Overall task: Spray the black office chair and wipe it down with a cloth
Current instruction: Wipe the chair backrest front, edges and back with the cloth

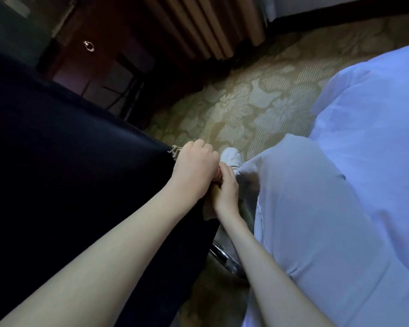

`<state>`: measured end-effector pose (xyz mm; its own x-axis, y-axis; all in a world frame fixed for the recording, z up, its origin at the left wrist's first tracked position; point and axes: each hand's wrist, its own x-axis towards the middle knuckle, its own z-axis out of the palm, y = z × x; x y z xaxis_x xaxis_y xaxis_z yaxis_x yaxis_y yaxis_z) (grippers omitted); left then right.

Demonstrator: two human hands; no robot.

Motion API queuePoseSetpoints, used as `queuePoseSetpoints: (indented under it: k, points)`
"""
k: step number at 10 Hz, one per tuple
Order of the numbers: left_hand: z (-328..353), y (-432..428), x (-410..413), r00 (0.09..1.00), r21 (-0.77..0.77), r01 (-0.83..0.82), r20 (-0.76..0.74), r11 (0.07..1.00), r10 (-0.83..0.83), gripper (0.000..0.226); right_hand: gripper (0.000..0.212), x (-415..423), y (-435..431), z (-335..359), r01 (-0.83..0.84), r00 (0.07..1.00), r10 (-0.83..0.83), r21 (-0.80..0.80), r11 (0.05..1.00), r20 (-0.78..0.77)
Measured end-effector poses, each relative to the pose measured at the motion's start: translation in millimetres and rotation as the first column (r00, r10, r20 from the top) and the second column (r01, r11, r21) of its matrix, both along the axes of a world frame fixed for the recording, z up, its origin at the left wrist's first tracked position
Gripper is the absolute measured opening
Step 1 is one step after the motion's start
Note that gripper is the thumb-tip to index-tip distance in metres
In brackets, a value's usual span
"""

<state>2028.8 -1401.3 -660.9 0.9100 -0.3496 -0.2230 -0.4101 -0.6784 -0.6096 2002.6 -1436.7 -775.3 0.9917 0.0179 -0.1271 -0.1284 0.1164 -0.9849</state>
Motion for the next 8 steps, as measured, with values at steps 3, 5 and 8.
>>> queuePoseSetpoints:
  k: [3, 5, 8]
  points:
    - [-24.0, 26.8, -98.0, 0.998, -0.122, -0.064, -0.010, 0.991, 0.063, 0.016, 0.018, -90.5, 18.3, -17.5, -0.078, 0.997, 0.076, -0.091, 0.993, -0.024]
    - [-30.3, 35.9, -198.9, 0.927, 0.048, -0.236, -0.288, 0.971, 0.239, 0.025, 0.036, -188.5, 26.7, -36.4, -0.292, 0.956, 0.292, -0.004, 0.956, -0.035]
    - [-13.7, 14.6, -99.9, 0.996, -0.096, -0.065, -0.074, 0.993, 0.058, 0.018, 0.033, -89.7, 10.6, -8.7, 0.014, 0.994, 0.007, 0.196, 0.981, -0.105]
